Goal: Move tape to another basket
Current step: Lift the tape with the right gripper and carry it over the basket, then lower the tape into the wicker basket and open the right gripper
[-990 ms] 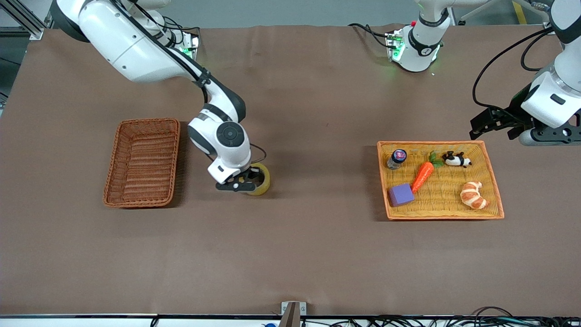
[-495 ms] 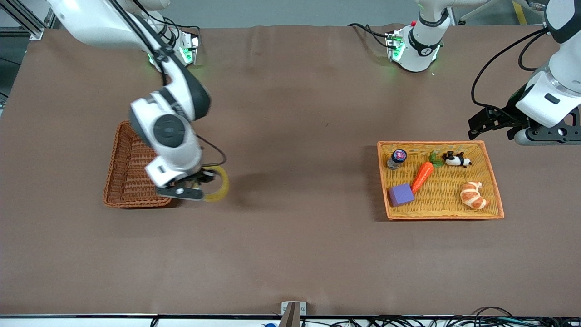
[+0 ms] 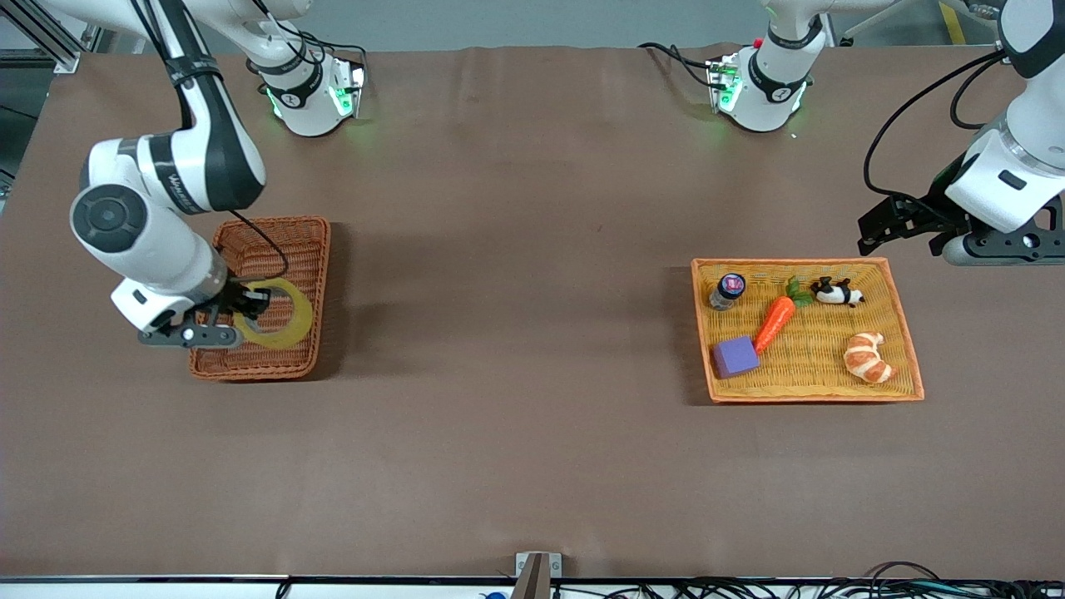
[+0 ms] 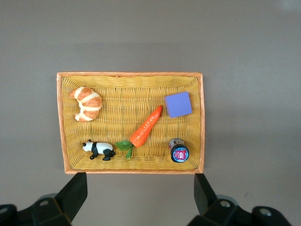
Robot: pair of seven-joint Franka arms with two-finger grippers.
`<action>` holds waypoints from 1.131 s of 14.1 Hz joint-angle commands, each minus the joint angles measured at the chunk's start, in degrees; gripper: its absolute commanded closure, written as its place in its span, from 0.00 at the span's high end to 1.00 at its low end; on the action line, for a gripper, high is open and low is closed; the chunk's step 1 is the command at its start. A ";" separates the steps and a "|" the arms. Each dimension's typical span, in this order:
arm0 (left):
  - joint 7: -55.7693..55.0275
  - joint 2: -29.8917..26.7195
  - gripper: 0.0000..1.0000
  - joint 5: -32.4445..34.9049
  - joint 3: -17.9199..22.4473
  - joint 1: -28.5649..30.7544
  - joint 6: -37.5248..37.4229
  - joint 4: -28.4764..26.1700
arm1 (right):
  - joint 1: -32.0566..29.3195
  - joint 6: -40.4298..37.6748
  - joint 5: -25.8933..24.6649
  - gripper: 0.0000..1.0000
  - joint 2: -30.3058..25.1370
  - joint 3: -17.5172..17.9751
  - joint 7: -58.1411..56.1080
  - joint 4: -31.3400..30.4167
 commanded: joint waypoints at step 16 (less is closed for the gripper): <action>-0.13 0.63 1.00 1.20 -0.61 0.32 -0.51 0.69 | -0.24 35.78 3.87 0.08 2.97 -9.58 -10.10 -26.81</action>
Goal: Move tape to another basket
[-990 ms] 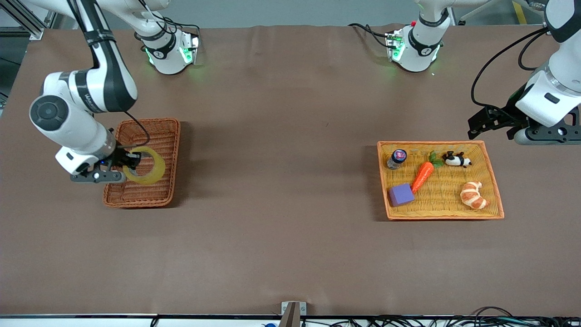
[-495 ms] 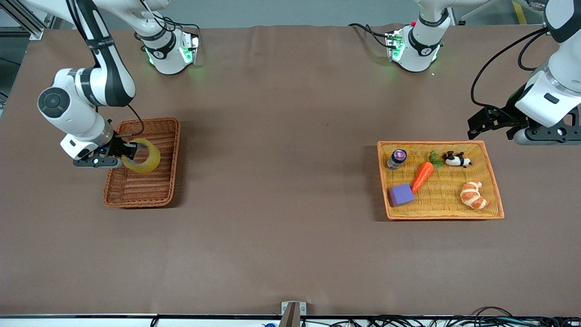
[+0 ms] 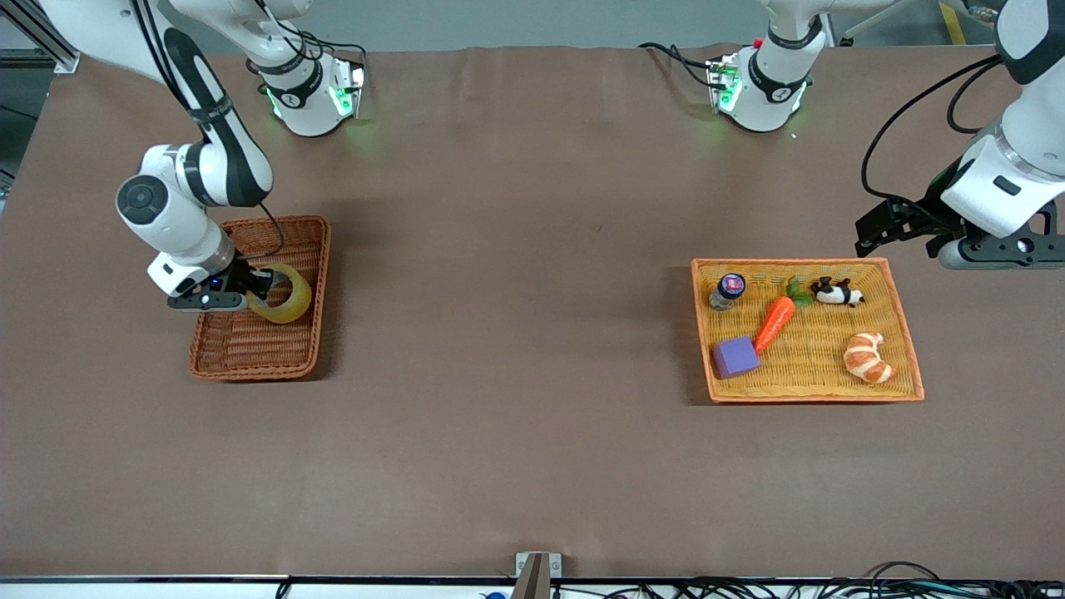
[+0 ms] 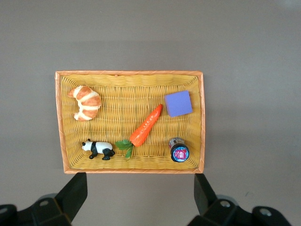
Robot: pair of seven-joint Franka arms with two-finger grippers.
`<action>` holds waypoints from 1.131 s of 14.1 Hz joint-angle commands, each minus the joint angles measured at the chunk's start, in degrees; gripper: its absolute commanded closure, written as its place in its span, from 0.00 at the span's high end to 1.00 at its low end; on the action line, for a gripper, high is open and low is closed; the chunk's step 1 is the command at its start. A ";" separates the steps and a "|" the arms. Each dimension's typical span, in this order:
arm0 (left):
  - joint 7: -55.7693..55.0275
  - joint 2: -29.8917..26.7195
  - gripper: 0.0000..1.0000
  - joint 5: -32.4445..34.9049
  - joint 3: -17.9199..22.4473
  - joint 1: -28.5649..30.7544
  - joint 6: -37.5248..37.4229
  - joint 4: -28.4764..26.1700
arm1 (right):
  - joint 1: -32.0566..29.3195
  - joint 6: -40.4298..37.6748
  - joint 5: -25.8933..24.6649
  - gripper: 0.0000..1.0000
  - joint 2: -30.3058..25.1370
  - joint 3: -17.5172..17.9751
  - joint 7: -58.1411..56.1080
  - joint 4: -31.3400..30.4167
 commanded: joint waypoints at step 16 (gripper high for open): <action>0.05 0.75 1.00 1.19 -0.55 0.41 -0.49 1.50 | -0.53 -54.54 8.15 1.00 -9.93 -1.10 -1.72 37.95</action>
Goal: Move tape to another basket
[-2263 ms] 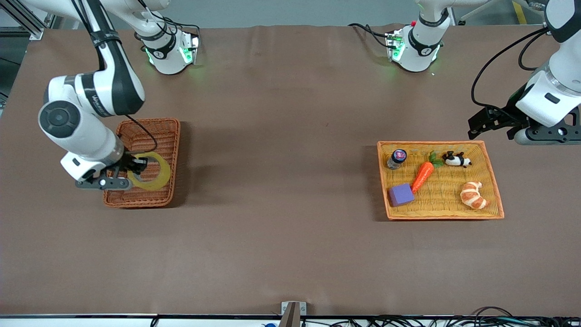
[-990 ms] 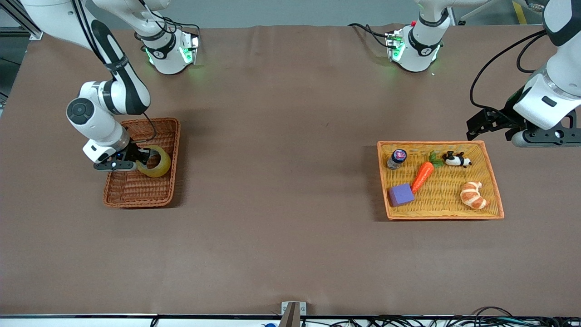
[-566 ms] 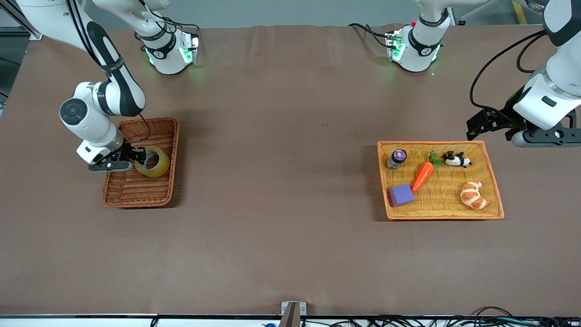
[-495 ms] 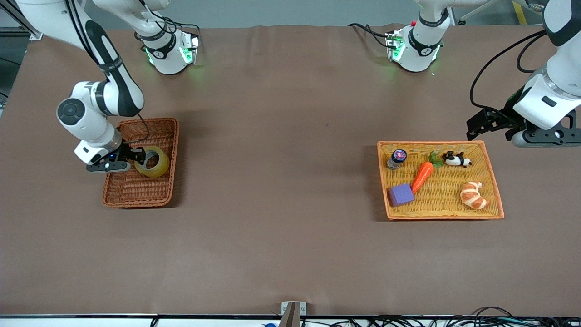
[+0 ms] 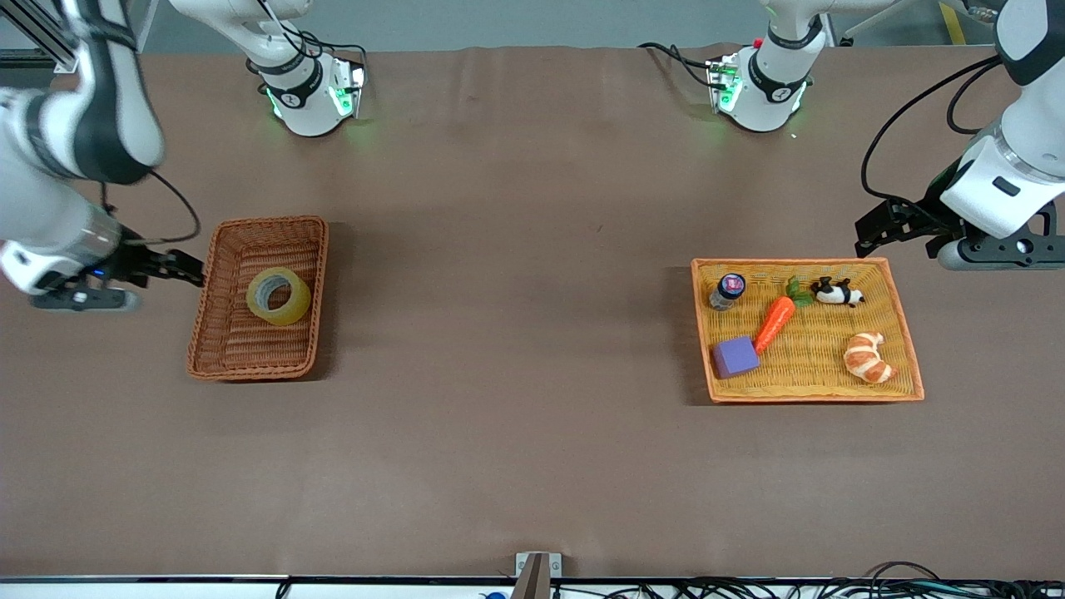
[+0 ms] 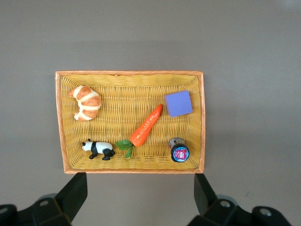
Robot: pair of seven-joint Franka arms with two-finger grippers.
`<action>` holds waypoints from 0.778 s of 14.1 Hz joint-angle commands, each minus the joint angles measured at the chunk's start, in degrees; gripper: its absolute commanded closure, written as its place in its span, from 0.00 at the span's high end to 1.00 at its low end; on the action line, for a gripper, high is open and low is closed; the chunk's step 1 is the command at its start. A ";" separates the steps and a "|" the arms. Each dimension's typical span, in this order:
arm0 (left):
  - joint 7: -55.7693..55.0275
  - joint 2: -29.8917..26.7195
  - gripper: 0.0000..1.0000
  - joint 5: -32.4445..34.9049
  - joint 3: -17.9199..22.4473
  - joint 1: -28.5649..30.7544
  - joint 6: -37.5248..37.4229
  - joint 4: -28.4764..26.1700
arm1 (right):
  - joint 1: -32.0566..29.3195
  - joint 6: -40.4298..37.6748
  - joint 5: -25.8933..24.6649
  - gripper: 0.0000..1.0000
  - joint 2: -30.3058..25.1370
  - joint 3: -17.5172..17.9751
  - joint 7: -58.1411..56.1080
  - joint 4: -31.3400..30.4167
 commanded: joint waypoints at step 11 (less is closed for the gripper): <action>-0.39 0.56 1.00 1.05 -0.53 0.41 -0.49 1.44 | -2.50 -29.27 0.66 1.00 -1.39 6.63 6.98 26.73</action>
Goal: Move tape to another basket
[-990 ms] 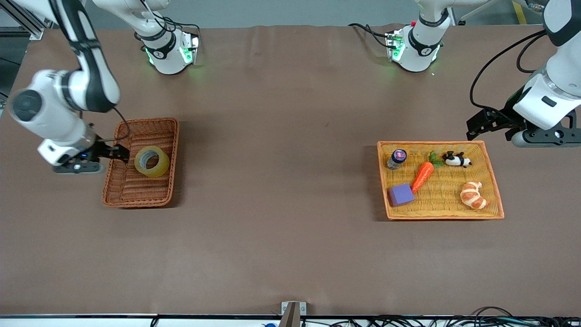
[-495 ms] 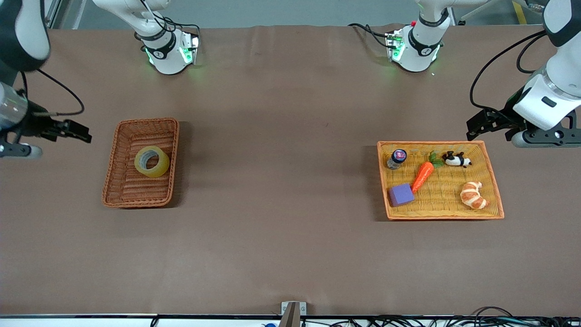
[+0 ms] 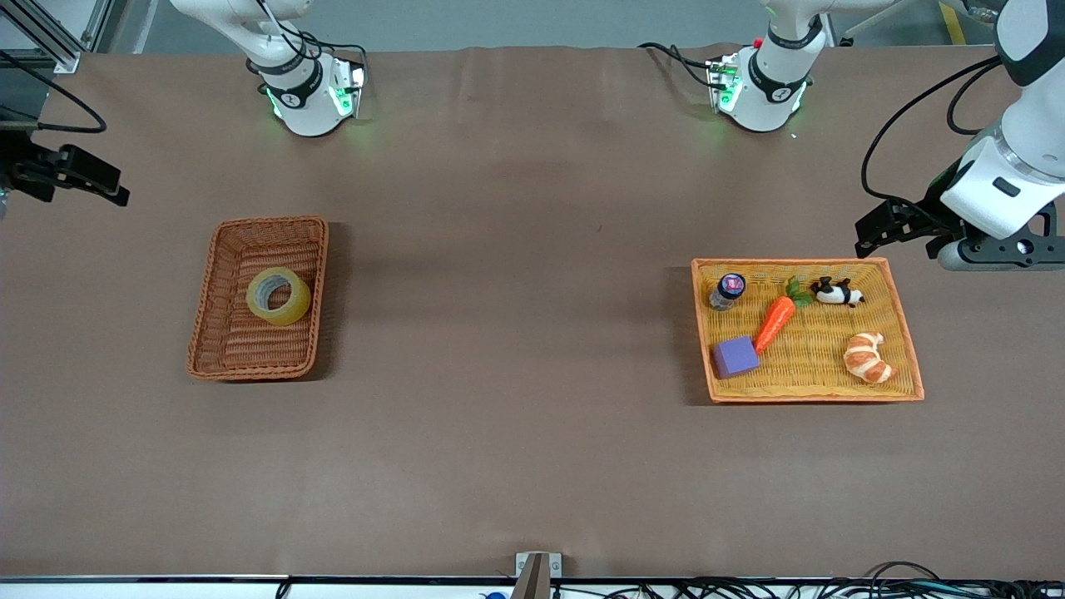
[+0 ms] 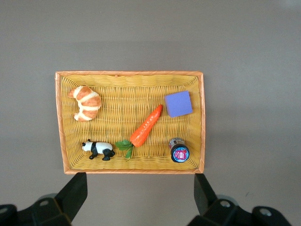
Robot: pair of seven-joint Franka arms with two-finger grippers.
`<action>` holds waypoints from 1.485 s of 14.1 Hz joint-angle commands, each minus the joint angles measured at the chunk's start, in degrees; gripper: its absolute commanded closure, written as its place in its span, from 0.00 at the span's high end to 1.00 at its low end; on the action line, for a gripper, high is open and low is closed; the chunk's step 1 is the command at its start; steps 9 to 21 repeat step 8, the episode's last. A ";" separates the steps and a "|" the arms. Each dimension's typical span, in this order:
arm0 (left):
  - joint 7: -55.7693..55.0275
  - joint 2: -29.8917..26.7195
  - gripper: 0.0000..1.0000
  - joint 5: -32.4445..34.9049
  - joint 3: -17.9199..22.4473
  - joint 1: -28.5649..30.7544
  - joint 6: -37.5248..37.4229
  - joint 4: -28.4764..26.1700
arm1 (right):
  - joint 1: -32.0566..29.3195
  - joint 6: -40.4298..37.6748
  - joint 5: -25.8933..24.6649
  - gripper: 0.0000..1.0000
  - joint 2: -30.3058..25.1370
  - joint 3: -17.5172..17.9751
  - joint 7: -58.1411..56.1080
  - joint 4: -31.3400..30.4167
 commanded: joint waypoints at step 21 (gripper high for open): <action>0.30 0.46 1.00 1.04 -0.53 0.40 -0.50 1.30 | -1.09 4.00 0.44 1.00 -0.81 0.68 -4.28 -2.61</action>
